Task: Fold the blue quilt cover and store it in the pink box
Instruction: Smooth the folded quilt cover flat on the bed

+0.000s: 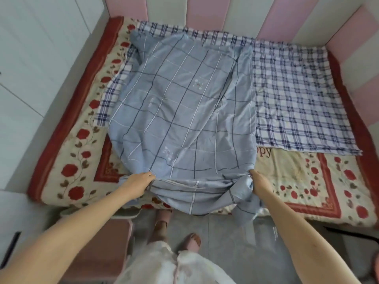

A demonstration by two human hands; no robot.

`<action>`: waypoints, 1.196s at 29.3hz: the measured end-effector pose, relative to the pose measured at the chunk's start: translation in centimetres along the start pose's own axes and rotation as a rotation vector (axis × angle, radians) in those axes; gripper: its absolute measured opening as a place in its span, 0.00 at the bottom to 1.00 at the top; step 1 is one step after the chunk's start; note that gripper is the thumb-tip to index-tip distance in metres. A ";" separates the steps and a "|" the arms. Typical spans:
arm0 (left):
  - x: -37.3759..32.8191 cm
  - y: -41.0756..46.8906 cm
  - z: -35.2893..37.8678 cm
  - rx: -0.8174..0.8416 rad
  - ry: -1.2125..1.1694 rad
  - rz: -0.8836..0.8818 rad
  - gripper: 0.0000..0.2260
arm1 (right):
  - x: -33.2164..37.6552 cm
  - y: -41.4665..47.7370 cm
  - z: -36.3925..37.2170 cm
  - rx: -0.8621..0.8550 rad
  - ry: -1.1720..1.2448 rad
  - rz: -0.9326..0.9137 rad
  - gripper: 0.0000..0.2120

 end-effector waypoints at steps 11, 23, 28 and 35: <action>-0.2 -7.0 10.8 0.377 0.025 -0.174 0.21 | -1.3 -6.4 11.1 0.467 -0.418 -0.189 0.19; -0.8 -13.4 15.9 0.390 0.050 -0.327 0.18 | -4.5 -10.5 16.3 0.739 -0.690 -0.257 0.32; -1.8 -15.9 16.8 0.406 0.038 -0.367 0.18 | -5.6 -13.5 17.3 0.795 -0.647 -0.201 0.31; -0.7 -18.4 18.6 0.447 -0.111 -0.437 0.15 | -6.3 -16.8 19.9 0.693 -0.385 -0.153 0.39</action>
Point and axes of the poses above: each hand's wrist, its own y-axis towards the middle knuckle, its own z-axis out of the palm, x = y × z, the point moved 10 cm from there along y, towards the middle knuckle, and after that the axes turned 11 degrees about -y, right-handed, at the moved point
